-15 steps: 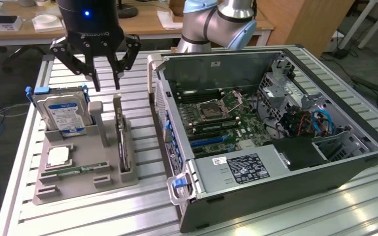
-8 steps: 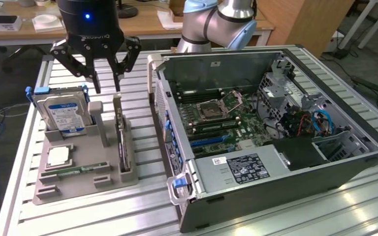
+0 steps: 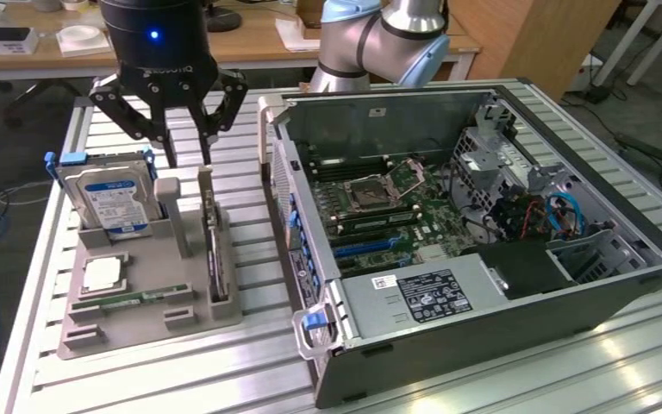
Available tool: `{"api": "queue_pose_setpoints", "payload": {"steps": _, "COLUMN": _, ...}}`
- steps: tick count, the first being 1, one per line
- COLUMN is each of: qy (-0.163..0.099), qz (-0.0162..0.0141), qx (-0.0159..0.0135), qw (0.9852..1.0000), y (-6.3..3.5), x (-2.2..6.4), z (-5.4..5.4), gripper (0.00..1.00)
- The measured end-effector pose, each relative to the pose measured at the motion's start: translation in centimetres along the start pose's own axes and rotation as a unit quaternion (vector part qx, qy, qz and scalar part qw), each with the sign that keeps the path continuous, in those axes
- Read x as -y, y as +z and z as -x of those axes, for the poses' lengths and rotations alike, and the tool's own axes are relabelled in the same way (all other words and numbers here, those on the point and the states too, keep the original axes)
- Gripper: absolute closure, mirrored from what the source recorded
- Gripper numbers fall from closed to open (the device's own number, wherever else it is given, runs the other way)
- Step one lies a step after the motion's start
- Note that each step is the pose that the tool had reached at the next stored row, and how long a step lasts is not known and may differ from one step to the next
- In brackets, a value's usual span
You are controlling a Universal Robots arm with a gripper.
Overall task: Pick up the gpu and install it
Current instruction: 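Pick up the gpu and move the gpu toward the slot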
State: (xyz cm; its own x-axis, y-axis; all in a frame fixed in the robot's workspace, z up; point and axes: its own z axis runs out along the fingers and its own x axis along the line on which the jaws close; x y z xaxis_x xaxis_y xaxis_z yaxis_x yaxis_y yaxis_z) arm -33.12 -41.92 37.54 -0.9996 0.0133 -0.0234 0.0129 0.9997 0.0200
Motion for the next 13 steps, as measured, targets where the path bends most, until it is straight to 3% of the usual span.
{"api": "queue_pose_setpoints", "payload": {"steps": 13, "qy": 0.000, "qz": -0.0022, "qx": 0.0000, "qw": 1.0000, "y": 0.71, "x": 0.35, "z": -0.01, "gripper": 0.58}}
